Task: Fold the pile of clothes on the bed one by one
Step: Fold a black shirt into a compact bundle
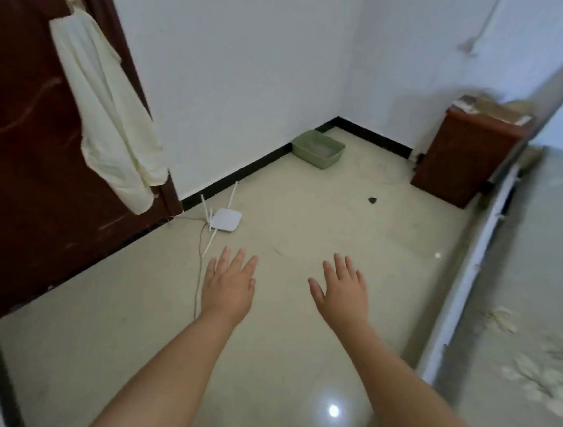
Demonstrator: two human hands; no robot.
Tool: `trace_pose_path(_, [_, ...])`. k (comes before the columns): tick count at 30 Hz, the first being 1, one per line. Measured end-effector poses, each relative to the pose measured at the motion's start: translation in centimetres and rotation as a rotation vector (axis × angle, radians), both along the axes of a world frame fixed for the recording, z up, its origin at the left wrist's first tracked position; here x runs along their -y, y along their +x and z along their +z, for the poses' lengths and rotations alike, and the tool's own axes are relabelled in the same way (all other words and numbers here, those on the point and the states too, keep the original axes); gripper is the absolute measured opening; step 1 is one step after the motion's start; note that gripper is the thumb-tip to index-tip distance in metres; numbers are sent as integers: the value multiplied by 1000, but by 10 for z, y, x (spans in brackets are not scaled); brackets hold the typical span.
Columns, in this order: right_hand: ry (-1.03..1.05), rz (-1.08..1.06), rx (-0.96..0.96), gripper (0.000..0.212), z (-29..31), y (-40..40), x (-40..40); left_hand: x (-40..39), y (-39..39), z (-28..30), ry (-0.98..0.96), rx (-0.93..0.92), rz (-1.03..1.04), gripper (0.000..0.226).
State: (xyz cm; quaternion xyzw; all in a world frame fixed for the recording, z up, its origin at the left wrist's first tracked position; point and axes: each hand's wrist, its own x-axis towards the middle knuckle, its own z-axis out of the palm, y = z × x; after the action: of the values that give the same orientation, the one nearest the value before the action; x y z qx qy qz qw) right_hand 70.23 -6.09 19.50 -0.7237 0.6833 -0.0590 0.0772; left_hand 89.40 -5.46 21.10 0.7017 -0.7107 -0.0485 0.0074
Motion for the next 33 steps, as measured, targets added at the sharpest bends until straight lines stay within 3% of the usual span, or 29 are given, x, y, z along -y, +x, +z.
trace_pose_path(7, [-41, -299, -17, 54, -4, -117, 104, 159, -131, -6, -52, -20, -363, 48])
trace_pose_path(23, [-76, -721, -70, 53, 21, -433, 346, 495, -459, 11, -150, 60, -800, 48])
trace_pose_path(33, [-90, -1049, -145, 55, 41, -629, 488, 695, -711, 40, -218, 7, -1114, 48])
